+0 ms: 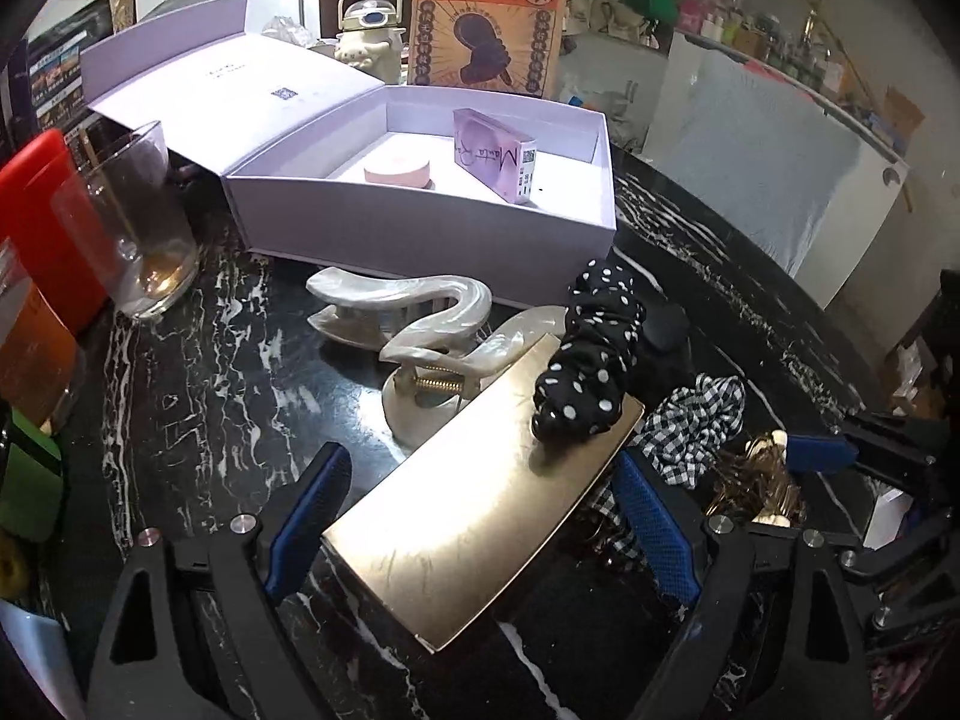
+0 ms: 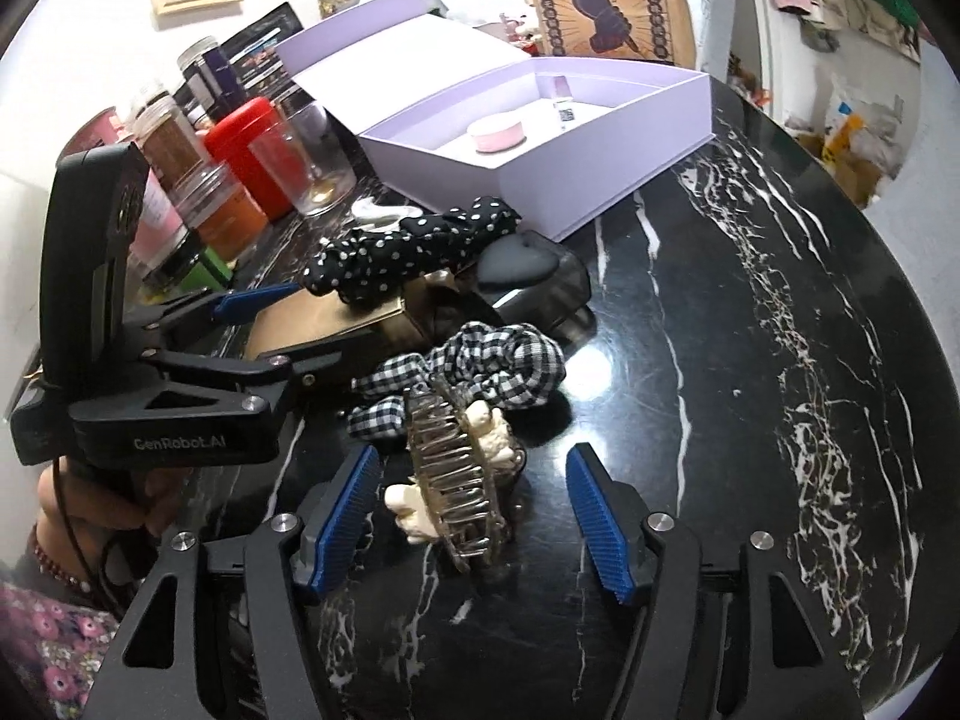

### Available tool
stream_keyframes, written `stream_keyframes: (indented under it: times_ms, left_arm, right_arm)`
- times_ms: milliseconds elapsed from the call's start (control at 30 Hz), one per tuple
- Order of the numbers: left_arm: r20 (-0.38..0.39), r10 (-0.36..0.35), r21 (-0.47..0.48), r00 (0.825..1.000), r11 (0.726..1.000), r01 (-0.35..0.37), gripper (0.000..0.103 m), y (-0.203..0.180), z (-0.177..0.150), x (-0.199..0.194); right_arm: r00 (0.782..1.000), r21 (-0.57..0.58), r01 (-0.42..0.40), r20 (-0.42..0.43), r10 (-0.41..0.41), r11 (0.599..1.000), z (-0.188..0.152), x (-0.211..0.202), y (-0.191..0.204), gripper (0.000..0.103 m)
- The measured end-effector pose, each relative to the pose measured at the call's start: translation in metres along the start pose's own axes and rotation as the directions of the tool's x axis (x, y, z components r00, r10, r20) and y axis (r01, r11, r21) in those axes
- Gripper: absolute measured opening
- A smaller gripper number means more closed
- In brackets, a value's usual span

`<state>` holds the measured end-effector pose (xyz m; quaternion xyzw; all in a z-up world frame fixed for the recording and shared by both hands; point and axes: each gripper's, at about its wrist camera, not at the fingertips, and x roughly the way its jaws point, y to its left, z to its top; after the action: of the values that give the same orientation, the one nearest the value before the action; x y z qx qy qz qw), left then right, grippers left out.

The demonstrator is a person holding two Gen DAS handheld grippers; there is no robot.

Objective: Organize rigid objects
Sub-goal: 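Grasp the gold plate with the left tool while the right tool grasps the claw clip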

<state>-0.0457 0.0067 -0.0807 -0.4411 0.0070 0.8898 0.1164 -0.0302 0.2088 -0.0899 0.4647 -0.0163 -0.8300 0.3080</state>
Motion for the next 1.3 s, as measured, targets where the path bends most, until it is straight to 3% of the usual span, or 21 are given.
stream_keyframes:
  times_ms: [167,367,500,933,1100,1300]
  left_arm:
    - [0.013,-0.022,-0.034,1.000,0.999,0.023,0.087,0.002,-0.003,0.001]
    - [0.008,-0.014,-0.014,1.000,1.000,0.014,0.060,-0.004,-0.008,-0.004]
    - [-0.001,-0.020,-0.004,1.000,1.000,0.020,0.048,-0.008,-0.014,-0.012]
    - [-0.019,0.014,-0.067,1.000,0.998,-0.016,0.046,0.002,-0.044,-0.038]
    - [0.025,-0.020,-0.066,0.999,0.998,0.022,0.047,0.003,-0.052,-0.042]
    - [-0.042,-0.043,-0.103,0.998,0.994,0.038,0.052,0.006,-0.041,-0.020]
  right_arm:
    - [1.000,0.031,-0.008,0.010,0.008,1.000,0.000,-0.002,-0.005,0.056]
    - [1.000,0.052,-0.016,0.007,0.016,0.999,0.000,-0.001,-0.008,0.037]
    - [1.000,0.046,-0.020,0.007,0.020,0.999,-0.001,-0.001,-0.006,0.036]
    - [1.000,0.058,-0.022,0.016,0.021,0.998,-0.011,-0.008,-0.004,0.036]
    - [1.000,0.051,-0.019,0.022,0.017,0.999,-0.013,-0.009,-0.003,0.036]
    - [1.000,0.037,-0.011,0.020,0.011,0.999,-0.011,-0.007,-0.002,0.037]
